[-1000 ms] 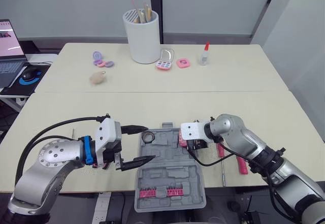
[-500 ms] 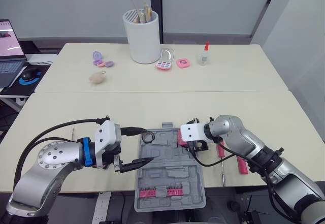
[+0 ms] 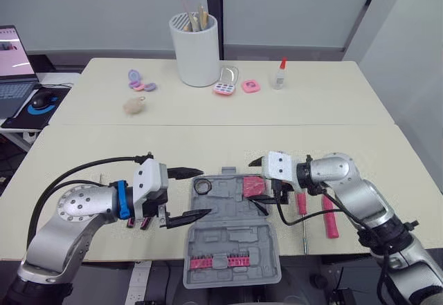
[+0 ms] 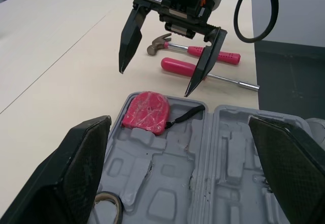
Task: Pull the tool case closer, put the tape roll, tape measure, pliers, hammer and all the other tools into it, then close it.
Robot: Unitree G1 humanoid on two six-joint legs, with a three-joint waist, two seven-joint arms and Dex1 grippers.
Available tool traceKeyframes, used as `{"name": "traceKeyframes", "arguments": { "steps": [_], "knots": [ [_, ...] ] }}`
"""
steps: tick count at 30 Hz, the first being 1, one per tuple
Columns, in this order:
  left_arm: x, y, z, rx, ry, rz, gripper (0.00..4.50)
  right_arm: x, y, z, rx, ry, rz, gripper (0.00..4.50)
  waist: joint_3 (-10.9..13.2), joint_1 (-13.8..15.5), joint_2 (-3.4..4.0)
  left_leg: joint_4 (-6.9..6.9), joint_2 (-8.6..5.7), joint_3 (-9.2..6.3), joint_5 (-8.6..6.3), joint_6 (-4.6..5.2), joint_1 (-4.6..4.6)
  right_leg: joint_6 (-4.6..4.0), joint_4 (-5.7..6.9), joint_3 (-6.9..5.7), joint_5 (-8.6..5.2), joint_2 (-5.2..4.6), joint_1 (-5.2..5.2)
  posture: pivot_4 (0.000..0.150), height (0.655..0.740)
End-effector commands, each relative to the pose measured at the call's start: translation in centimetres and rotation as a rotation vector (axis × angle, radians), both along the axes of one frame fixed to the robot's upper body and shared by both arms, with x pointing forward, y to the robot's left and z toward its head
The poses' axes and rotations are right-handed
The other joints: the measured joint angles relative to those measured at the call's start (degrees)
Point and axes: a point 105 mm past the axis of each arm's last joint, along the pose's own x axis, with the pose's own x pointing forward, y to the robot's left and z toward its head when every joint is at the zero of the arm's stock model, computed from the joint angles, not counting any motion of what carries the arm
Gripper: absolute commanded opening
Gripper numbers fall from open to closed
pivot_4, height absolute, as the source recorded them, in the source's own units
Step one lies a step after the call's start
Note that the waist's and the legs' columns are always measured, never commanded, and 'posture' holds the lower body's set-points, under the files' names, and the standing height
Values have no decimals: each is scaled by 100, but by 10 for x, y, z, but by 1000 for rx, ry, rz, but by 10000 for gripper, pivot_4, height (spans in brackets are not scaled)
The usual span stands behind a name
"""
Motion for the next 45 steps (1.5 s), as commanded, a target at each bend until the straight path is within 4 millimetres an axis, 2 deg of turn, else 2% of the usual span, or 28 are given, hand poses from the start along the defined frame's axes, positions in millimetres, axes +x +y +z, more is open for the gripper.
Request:
{"name": "traceKeyframes", "arguments": {
  "steps": [1,3,6,12,17,25,30,36,39,43,45],
  "knots": [
    [-1,-2,4,4,-25,-24,45000,1,-3,17,98,-89,-27,32402,0,-4,0,0,-1,2,0,0,0,0,0,1,0,0,0,1500,7400],
    [0,-2,5,6,-27,-26,45000,3,-3,14,129,-96,-56,25961,0,-8,0,0,2,1,0,0,1,0,1,0,0,0,0,1500,7400],
    [0,-4,6,5,-27,-33,45000,2,-2,5,143,-99,-67,19553,0,-7,0,0,5,-4,0,0,2,0,2,-2,0,6,-1,1500,7400],
    [2,-4,8,11,-28,-41,45000,2,-4,-15,163,-86,-91,19553,0,-6,0,0,-1,2,0,0,1,0,1,2,0,8,0,1500,7400],
    [3,-6,8,14,-31,-45,45000,13,-12,-37,132,-59,-154,19553,0,-4,0,0,0,-1,0,0,2,0,2,-1,0,9,0,1500,7400],
    [0,-5,7,17,-28,-41,45000,23,-8,-67,193,76,-237,19553,0,-12,-1,0,5,1,0,0,4,0,2,3,0,11,0,1500,7400],
    [0,-3,6,21,-25,-31,45000,20,-22,-99,102,170,-281,19553,-7,-4,-5,0,2,0,0,0,8,0,2,0,0,10,7,1500,7400],
    [-1,-2,4,22,-20,-21,45000,23,-32,-115,65,185,-304,19553,-18,9,-9,1,0,-2,0,0,17,0,1,-2,0,8,18,1500,7400],
    [-2,-2,4,21,-20,-19,45000,23,-32,-117,69,179,-302,19553,-18,10,-10,-4,0,-3,0,0,59,0,-7,-3,-1,4,63,1500,7400],
    [-2,1,4,22,-20,-12,45000,26,-24,-105,135,156,-273,19553,-19,6,-11,-12,2,3,-1,1,97,3,-10,2,-5,-5,97,1500,7400],
    [-1,2,4,19,-20,-1,45000,26,-16,-90,184,129,-237,19553,-19,4,-10,-12,4,3,-1,1,96,1,-10,3,-5,-5,95,1500,7400]
  ]
}}
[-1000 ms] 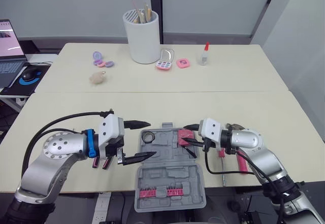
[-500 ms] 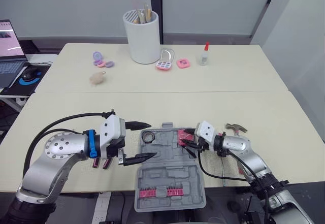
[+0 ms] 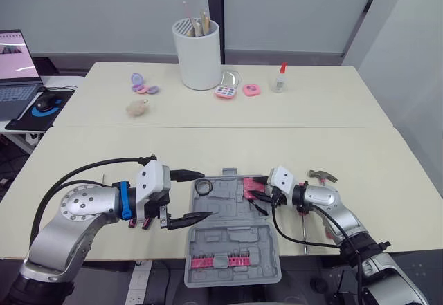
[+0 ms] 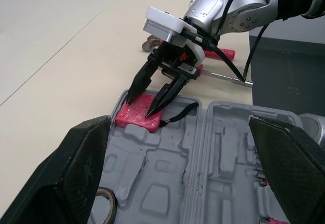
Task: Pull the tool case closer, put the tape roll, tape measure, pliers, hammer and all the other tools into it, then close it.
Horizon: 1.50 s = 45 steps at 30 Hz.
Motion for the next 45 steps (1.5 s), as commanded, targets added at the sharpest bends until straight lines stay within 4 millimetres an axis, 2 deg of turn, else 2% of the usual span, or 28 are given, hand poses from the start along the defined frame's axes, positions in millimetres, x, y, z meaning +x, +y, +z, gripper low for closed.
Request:
{"name": "traceKeyframes", "arguments": {
  "steps": [1,3,6,7,11,13,18,21,25,27,29,32,36,45],
  "knots": [
    [0,1,11,0,-56,4,45000,-5,1,7,24,2,26,19553,1,0,1,0,0,0,0,0,-1,-1,0,0,0,0,-1,1500,7400],
    [2,3,12,-9,-54,19,45000,-5,3,25,51,-31,53,19553,5,0,4,-1,1,1,0,0,-5,-1,0,1,0,0,-6,1500,7400],
    [5,21,15,-21,-8,80,45000,-10,-7,67,92,-59,103,25003,17,0,18,0,0,3,0,0,-20,-2,3,3,1,-1,-23,1500,7400],
    [5,25,15,-22,9,93,45000,-12,-11,75,94,-55,115,27206,17,0,19,0,-1,3,0,0,-23,-2,4,3,1,-2,-26,1500,7400],
    [13,68,22,-32,65,241,45000,-22,-50,116,90,-19,115,36505,20,-1,20,-5,0,-1,-1,1,-20,2,1,-3,-2,-6,-23,1500,7400],
    [19,93,31,-29,40,326,45000,-25,-70,133,81,-15,83,43415,21,1,19,-6,0,-3,-1,1,-20,2,0,-5,-4,-6,-24,1500,7400],
    [18,152,53,-38,44,519,45000,-36,-123,153,-16,13,-24,44286,23,1,17,-16,-1,4,-3,4,-21,0,-11,-3,-8,-13,-26,1500,7400],
    [5,190,55,-3,96,621,45000,-43,-157,162,-62,63,-124,44286,25,-7,19,-20,-2,14,-7,9,-24,-2,-15,0,-8,-19,-34,1500,7400],
    [-12,236,64,2,129,765,45000,-44,-192,176,-68,57,-243,44286,25,-32,19,-27,2,28,-9,12,-22,-10,-18,2,-12,-23,-44,1500,7400],
    [-19,261,64,11,134,851,45000,-44,-207,178,-50,53,-304,44286,25,-20,18,-29,4,26,-9,12,-22,-14,-17,-3,-17,-23,-49,1500,7400],
    [-26,280,54,27,159,918,45000,-45,-223,173,-42,63,-355,44286,25,-17,19,-31,2,30,-9,12,-21,-16,-17,-2,-18,-28,-51,1500,7400],
    [-30,294,42,26,183,963,45000,-47,-240,160,-28,91,-401,44286,25,-17,19,-45,-7,43,-9,12,-22,-18,-18,1,-18,-45,-59,1500,7400],
    [-24,296,44,15,167,967,45000,-46,-250,154,-15,104,-431,44286,25,-13,18,-45,-6,40,-9,12,-35,-19,-16,-4,-15,-46,-70,1500,7400],
    [-13,288,42,25,164,942,45000,-43,-239,145,-30,134,-395,44286,25,-35,18,-44,-6,44,-9,12,-54,-20,0,0,-13,-43,-96,1500,7400]
  ]
}}
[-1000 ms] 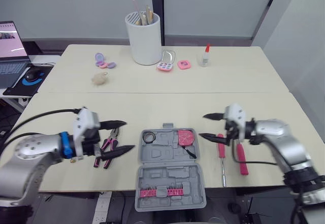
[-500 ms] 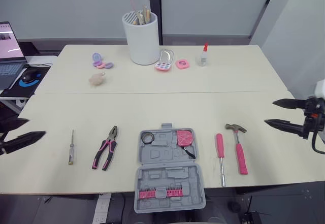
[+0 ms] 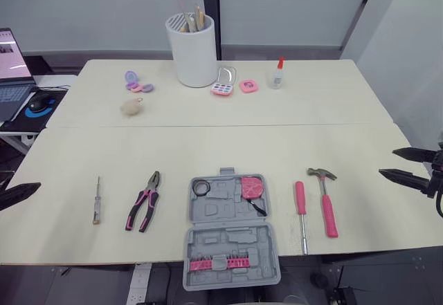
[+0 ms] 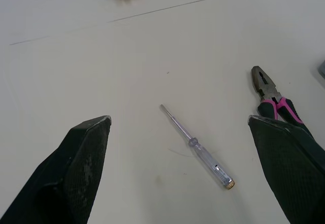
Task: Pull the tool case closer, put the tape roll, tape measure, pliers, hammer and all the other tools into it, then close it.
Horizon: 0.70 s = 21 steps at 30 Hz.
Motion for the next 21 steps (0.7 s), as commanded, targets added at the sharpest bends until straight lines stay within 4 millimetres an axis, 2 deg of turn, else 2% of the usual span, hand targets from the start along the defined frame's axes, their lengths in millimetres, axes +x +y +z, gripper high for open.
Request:
{"name": "traceKeyframes", "arguments": {
  "steps": [1,17,19,21],
  "knots": [
    [4,-3,7,31,-13,-17,45000,2,8,6,-13,-25,36,44286,0,-2,0,0,1,0,0,0,0,0,1,0,0,1,0,1500,7400],
    [1,-3,6,38,-11,-6,45000,3,11,5,-42,-24,53,44286,0,4,0,2,0,-1,0,0,-1,0,2,0,0,2,-1,1500,7400],
    [1,-2,7,56,-28,5,45000,6,20,7,-55,-21,88,44286,0,1,0,3,0,-1,0,0,-1,0,3,0,0,2,-1,1500,7400],
    [0,-7,9,58,-53,0,45000,10,43,11,-60,-43,179,44286,0,-20,0,3,2,-1,0,0,-1,0,4,0,0,3,-2,1500,7400]
  ]
}}
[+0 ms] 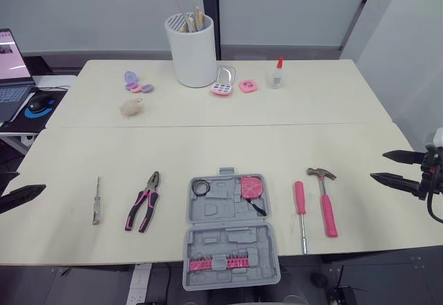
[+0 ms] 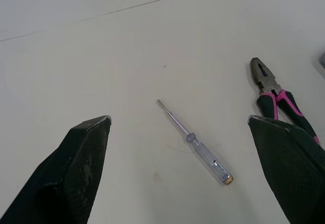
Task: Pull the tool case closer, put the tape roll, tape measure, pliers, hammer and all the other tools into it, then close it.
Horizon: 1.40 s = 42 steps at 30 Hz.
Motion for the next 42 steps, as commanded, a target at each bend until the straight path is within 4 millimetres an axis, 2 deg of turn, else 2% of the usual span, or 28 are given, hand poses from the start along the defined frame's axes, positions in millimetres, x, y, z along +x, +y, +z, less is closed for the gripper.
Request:
{"name": "traceKeyframes", "arguments": {
  "steps": [1,5,9,11,14,16,19,22,27,32,37,42],
  "knots": [
    [0,-7,17,28,-85,-9,45000,7,34,17,-30,-67,145,44286,0,-32,0,0,1,1,0,0,0,0,1,1,0,0,-1,1500,7400],
    [-7,-21,6,18,-87,-13,45000,17,96,29,63,-150,323,44286,-2,-106,-3,1,4,-3,0,0,0,0,3,1,0,2,1,1500,7400],
    [-25,-40,-14,-4,-62,-7,45000,11,171,45,169,-249,580,44286,-2,-160,-3,2,2,-5,0,-1,-6,-1,5,3,2,1,-1,1500,7400],
    [-33,-46,-17,-16,-58,4,45000,8,193,55,216,-297,647,44286,-2,-153,-5,8,2,-19,0,-1,-24,-1,7,-7,2,4,-10,1500,7400],
    [-52,-58,-33,-14,-57,39,45000,-6,229,71,333,-361,787,44286,-7,-120,-14,23,1,-36,-1,-2,-40,0,8,-17,4,3,-14,1500,7400],
    [-62,-63,-42,-15,-51,65,45000,-15,241,76,371,-381,841,44286,-10,-91,-18,26,-4,-34,-2,-2,-39,7,5,-16,8,-6,-9,1500,7400],
    [-77,-76,-52,-35,-33,81,45000,-23,251,77,378,-411,886,44286,-23,-18,-40,38,-8,-43,-2,-2,-41,11,5,-24,10,-11,-4,1500,7400],
    [-83,-79,-56,-47,-34,117,45000,-26,253,71,393,-366,893,44286,-29,42,-49,43,-8,-45,-1,-2,-38,10,3,-29,10,-13,1,1500,7400],
    [-79,-91,-52,-56,-52,93,45000,-24,249,53,340,-332,858,44286,-31,49,-52,45,-3,-43,0,-1,-36,6,3,-39,8,-13,8,1500,7400],
    [-50,-114,-49,-71,-110,60,45000,-22,247,50,312,-350,819,44286,-29,44,-47,45,-5,-41,0,-1,-36,7,3,-37,9,-12,8,1500,7400],
    [-8,-138,-70,-41,-117,90,45000,-16,237,45,324,-310,755,44286,-30,43,-48,48,-7,-40,0,-1,-37,14,2,-27,13,-5,12,1500,7400],
    [20,-163,-95,-40,-117,116,45000,-15,233,45,343,-297,715,44286,-30,31,-49,49,-6,-39,-1,-1,-38,18,2,-22,15,0,11,1500,7400]
  ]
}}
